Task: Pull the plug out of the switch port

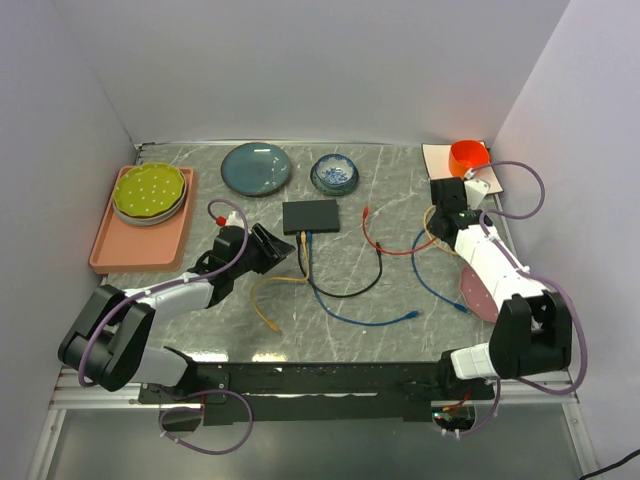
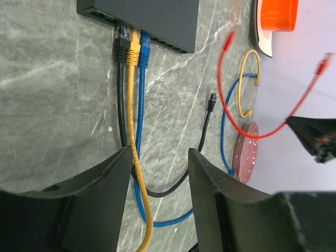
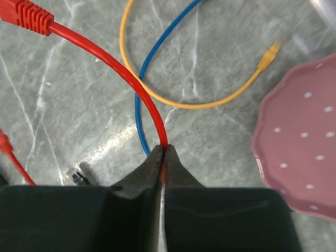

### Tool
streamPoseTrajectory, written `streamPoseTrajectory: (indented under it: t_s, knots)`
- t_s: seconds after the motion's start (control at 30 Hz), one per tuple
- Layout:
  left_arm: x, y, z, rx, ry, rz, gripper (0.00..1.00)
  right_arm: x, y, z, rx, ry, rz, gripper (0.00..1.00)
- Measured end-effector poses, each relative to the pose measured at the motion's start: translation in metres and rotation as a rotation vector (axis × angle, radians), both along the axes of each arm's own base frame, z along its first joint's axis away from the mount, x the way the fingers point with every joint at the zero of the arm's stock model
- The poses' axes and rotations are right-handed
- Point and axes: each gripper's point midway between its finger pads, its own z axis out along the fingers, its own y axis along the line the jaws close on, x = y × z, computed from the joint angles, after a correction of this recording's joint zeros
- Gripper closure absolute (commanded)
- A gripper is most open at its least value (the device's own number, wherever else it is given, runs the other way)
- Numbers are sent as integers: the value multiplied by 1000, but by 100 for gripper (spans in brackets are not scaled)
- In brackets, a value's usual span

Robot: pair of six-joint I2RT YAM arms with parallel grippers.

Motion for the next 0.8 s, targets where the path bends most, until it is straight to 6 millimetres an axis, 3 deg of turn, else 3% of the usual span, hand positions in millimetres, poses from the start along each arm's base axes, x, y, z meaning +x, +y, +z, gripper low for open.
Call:
streamPoseTrajectory:
  t_s: [0.07, 0.17, 0.3, 0.4, 0.53, 0.7, 0.8]
  knots:
    - [0, 0, 0, 1, 0, 1, 47, 2, -3, -15, 34, 19, -23, 64]
    - [0, 0, 0, 2, 1, 1, 47, -5, -11, -37, 81, 43, -69, 51]
    - [-1, 1, -2, 6, 6, 3, 47, -13, -13, -55, 128, 62, -100, 44]
    - [-1, 3, -5, 15, 14, 12, 47, -6, 1, -54, 186, 21, -66, 44]
    - [0, 7, -9, 29, 29, 37, 43, 8, 44, -43, 239, -31, 78, 45]
    - [6, 15, -12, 64, 47, 87, 39, 24, 129, -30, 306, -54, 357, 50]
    - [18, 16, -1, 81, 34, 122, 37, 27, 169, -39, 362, -43, 480, 53]
